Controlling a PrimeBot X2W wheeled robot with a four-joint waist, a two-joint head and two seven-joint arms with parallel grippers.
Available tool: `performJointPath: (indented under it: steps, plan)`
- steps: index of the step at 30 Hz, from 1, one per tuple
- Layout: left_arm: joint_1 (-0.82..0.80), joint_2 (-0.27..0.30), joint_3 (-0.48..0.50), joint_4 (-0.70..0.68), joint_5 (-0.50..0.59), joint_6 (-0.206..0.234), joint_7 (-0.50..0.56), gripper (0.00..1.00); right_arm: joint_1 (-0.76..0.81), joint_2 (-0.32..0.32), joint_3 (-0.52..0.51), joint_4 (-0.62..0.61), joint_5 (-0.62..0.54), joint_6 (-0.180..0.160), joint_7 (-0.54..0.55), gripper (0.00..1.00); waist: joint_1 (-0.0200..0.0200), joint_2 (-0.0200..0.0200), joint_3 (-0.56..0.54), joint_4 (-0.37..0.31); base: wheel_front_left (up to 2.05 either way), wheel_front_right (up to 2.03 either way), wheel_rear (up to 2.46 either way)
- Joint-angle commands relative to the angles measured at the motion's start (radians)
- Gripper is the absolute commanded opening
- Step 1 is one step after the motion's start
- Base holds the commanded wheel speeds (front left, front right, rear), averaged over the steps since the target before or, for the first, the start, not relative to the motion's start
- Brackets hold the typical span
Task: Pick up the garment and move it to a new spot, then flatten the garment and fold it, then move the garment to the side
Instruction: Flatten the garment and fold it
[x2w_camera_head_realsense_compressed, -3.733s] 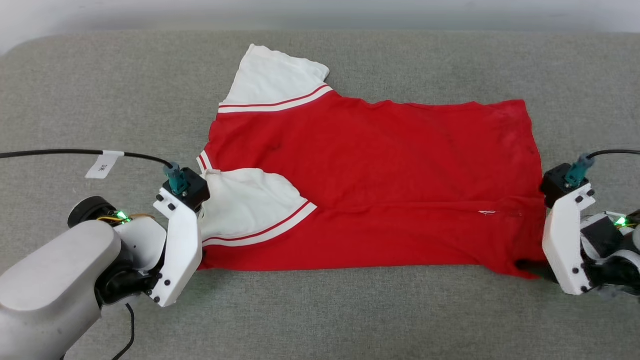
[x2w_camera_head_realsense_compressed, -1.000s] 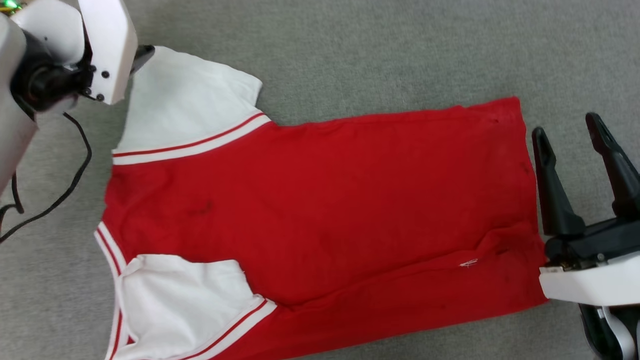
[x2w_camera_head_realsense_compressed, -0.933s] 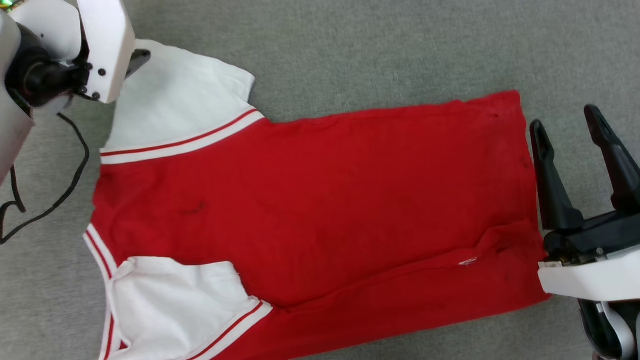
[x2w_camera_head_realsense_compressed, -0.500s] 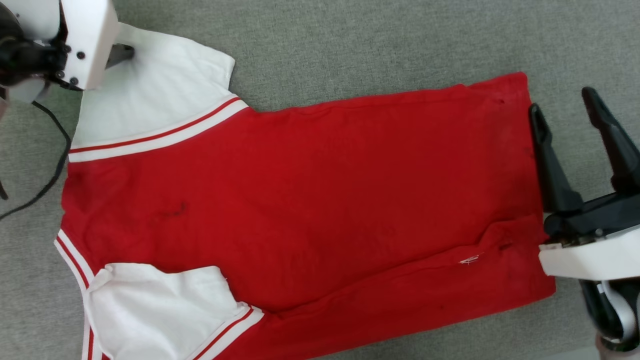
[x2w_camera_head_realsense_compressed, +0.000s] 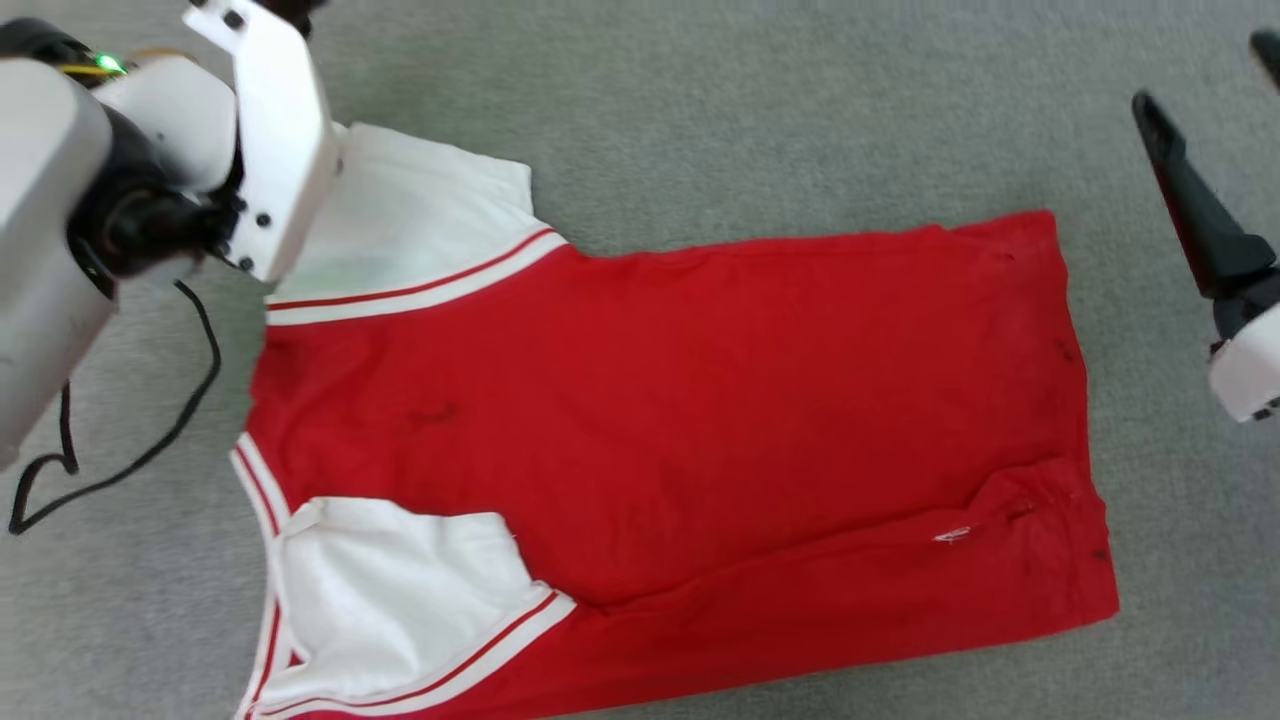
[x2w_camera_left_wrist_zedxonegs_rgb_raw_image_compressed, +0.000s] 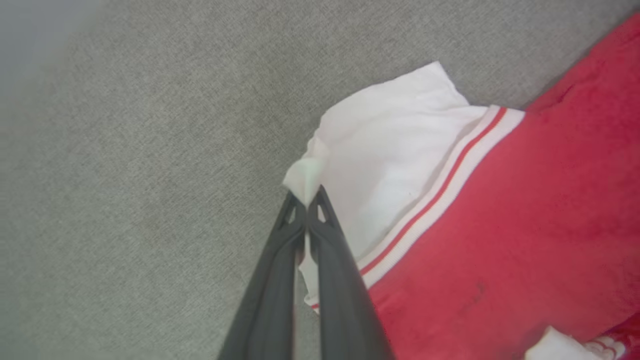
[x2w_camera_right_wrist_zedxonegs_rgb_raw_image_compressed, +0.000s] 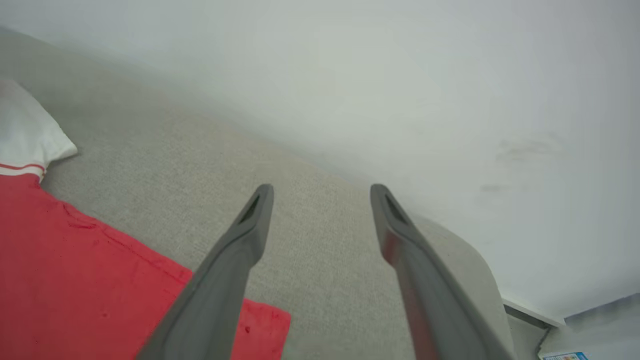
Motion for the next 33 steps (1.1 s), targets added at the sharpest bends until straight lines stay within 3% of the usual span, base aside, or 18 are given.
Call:
performJointPath:
  steps: [1,8,13,20,27,32,33]
  plan:
    - [0.015,0.001,-0.005,-0.011,-0.003,-0.001,-0.008,0.00,-0.021,-0.028,0.014,0.013,0.020,-0.002,0.032,1.00,-0.0001,0.0000,-0.026,0.025,0.00,0.00,0.00]
    - [0.035,0.015,-0.040,-0.110,0.000,-0.001,-0.064,0.00,-0.154,-0.254,0.195,0.120,0.279,-0.001,0.443,1.00,-0.0001,0.0000,-0.042,0.069,0.00,0.00,0.00]
    - [0.022,0.011,-0.065,-0.166,0.011,-0.001,-0.084,0.00,-0.231,-0.320,0.258,0.216,0.441,-0.001,0.663,1.00,-0.0001,0.0000,-0.022,0.102,0.00,0.00,0.00]
    - [-0.012,0.001,-0.089,-0.199,0.010,-0.001,-0.112,0.00,-0.315,-0.258,0.298,0.370,0.483,-0.001,0.806,1.00,-0.0001,0.0000,0.022,0.138,0.00,0.00,0.00]
    - [-0.041,0.001,-0.112,-0.185,0.006,-0.001,-0.153,0.00,-0.307,-0.162,0.378,0.491,0.449,-0.001,0.809,1.00,-0.0001,0.0000,0.051,0.154,0.00,0.00,0.00]
    - [-0.042,0.005,-0.131,-0.165,-0.005,-0.001,-0.188,0.00,-0.256,-0.103,0.416,0.538,0.479,0.000,0.728,1.00,-0.0001,0.0000,0.042,0.154,0.00,0.00,0.00]
    - [-0.036,0.006,-0.136,-0.160,-0.009,-0.001,-0.197,0.00,-0.255,-0.101,0.420,0.541,0.484,0.001,0.703,0.35,-0.0001,0.0000,0.035,0.152,0.00,0.00,0.00]
